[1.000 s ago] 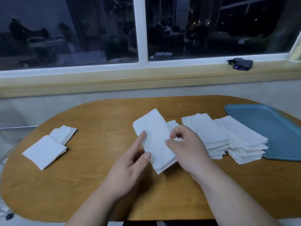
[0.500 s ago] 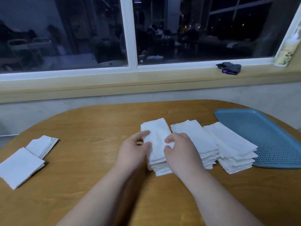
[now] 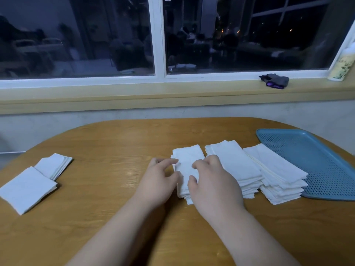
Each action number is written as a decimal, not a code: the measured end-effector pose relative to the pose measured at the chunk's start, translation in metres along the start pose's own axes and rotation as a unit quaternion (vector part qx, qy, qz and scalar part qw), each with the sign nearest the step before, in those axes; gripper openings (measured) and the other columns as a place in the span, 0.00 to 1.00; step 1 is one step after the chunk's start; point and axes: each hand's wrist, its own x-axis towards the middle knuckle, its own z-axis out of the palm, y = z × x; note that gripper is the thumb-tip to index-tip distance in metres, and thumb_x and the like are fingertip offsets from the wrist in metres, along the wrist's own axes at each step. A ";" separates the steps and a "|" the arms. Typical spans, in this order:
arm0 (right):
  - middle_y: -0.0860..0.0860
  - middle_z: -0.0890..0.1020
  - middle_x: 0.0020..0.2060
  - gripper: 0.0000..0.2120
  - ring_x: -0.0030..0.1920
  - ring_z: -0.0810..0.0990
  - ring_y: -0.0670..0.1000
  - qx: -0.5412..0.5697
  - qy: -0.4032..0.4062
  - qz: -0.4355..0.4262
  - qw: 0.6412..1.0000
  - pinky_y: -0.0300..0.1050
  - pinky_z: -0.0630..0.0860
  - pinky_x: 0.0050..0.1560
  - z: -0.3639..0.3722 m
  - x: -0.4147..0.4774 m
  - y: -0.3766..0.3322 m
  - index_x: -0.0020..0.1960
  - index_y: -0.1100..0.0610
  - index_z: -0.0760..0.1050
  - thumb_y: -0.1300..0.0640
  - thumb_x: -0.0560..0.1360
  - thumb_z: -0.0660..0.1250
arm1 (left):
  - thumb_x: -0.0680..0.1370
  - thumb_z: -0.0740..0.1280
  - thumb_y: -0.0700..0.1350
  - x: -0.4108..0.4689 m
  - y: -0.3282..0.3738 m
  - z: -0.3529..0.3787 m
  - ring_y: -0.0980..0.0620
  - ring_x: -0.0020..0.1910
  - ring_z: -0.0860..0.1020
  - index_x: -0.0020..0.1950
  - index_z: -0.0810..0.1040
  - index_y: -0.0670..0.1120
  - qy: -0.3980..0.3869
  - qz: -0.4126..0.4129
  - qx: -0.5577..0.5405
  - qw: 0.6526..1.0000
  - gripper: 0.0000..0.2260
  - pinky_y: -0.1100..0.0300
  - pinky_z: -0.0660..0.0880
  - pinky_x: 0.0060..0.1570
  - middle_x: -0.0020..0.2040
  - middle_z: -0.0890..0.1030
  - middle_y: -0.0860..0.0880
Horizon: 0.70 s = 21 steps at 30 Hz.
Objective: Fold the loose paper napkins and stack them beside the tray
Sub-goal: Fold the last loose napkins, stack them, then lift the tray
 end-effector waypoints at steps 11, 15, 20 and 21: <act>0.42 0.72 0.60 0.13 0.50 0.79 0.54 0.091 -0.117 -0.168 0.975 0.47 0.75 0.48 0.071 0.009 -0.094 0.62 0.45 0.73 0.43 0.80 0.58 | 0.77 0.71 0.48 -0.069 -0.098 -0.120 0.61 0.48 0.76 0.53 0.80 0.59 0.113 -0.049 0.119 0.985 0.07 0.67 0.70 0.51 0.56 0.73 0.60; 0.44 0.72 0.62 0.14 0.53 0.78 0.53 0.107 -0.158 -0.201 0.961 0.47 0.75 0.50 0.111 0.022 -0.142 0.63 0.46 0.74 0.44 0.80 0.59 | 0.76 0.70 0.47 -0.084 -0.145 -0.161 0.49 0.63 0.72 0.58 0.83 0.52 0.198 -0.127 0.232 0.944 0.11 0.55 0.69 0.64 0.60 0.75 0.52; 0.44 0.74 0.59 0.13 0.56 0.78 0.52 0.118 -0.160 -0.228 0.953 0.45 0.75 0.51 0.148 0.034 -0.182 0.61 0.46 0.76 0.47 0.79 0.60 | 0.75 0.69 0.49 -0.081 -0.172 -0.183 0.43 0.66 0.68 0.66 0.79 0.51 0.263 -0.189 0.293 0.900 0.19 0.48 0.67 0.64 0.64 0.75 0.48; 0.44 0.75 0.58 0.13 0.56 0.78 0.51 0.119 -0.153 -0.231 0.953 0.44 0.74 0.51 0.154 0.037 -0.188 0.60 0.46 0.76 0.47 0.79 0.60 | 0.75 0.68 0.50 -0.079 -0.176 -0.186 0.44 0.67 0.67 0.68 0.76 0.51 0.265 -0.202 0.290 0.897 0.21 0.48 0.67 0.65 0.65 0.75 0.48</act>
